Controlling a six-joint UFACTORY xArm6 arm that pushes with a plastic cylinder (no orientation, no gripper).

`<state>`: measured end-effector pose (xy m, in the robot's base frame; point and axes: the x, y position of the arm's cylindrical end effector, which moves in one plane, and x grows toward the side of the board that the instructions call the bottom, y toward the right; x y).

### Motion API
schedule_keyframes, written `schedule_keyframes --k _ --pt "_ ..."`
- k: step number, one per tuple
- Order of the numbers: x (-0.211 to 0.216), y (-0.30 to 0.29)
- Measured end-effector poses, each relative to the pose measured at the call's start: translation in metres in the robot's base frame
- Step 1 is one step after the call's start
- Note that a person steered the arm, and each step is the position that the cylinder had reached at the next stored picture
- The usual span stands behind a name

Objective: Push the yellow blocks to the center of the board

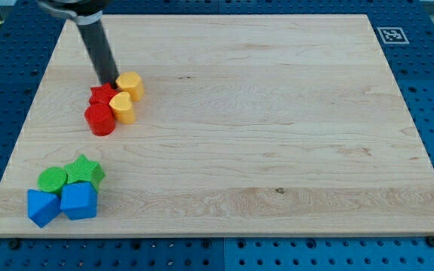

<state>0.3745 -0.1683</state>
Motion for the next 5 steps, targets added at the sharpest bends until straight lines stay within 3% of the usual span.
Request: schedule_keyframes --k 2,3,5 --pt "-0.002 0.065" --pt "-0.002 0.049" --pt "0.004 -0.069"
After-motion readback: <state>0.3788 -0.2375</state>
